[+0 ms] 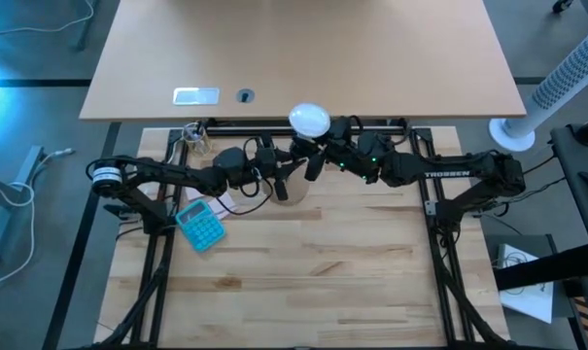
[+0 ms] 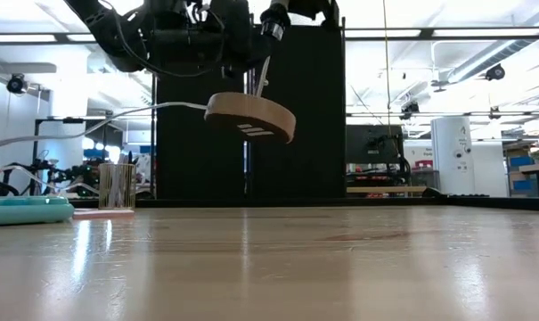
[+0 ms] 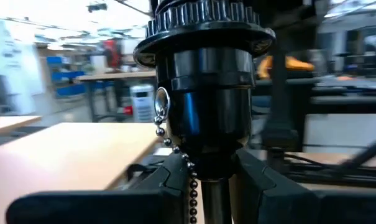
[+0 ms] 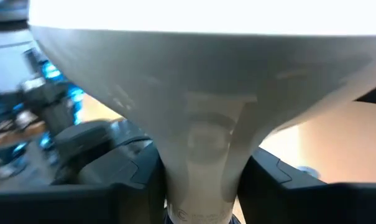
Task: Screw lightbulb
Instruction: Remove the lightbulb from the lamp
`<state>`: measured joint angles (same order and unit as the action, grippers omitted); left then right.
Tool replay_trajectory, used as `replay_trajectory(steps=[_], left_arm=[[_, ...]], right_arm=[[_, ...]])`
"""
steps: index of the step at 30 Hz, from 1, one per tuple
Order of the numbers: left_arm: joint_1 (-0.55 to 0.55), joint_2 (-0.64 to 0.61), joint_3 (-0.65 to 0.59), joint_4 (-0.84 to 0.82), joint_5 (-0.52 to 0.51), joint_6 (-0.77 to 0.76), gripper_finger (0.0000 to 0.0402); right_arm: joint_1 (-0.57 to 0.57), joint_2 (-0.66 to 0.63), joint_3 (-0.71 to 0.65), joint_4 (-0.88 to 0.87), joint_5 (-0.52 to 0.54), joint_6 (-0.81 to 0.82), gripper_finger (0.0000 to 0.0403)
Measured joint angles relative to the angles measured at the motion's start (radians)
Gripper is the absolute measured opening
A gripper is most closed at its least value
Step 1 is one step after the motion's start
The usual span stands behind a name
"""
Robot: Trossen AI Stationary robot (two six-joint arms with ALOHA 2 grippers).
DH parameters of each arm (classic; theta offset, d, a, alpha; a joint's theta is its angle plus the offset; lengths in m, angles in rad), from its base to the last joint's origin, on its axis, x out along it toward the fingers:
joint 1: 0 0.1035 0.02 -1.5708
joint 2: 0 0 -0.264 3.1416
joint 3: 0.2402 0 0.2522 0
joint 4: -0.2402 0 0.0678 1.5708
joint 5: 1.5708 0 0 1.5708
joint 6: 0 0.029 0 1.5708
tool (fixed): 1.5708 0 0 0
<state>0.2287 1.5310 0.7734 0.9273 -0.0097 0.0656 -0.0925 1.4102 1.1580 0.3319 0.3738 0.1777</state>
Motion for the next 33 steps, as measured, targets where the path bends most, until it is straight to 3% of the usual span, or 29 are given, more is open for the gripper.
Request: replay_trajectory(steps=[7,12,25,33], left_arm=[[-0.011,-0.006,0.0,-0.002,0.233,-0.057,0.0061],[-0.042,-0.006,0.006,0.008,0.366,-0.093,0.0061],[-0.178,0.04,0.056,0.001,0.421,-0.104,0.0061],[-0.22,0.14,0.154,0.002,0.411,-0.098,0.0061]], right_arm=[[0.0,-0.056,0.0,-0.085,-0.266,-0.076,0.0131],[0.0,-0.078,0.0,-0.113,-0.545,-0.183,0.0136],[0.0,-0.081,0.0,-0.118,-1.042,-0.285,0.014],[0.003,-0.082,0.0,-0.149,-1.133,-0.251,0.0143]])
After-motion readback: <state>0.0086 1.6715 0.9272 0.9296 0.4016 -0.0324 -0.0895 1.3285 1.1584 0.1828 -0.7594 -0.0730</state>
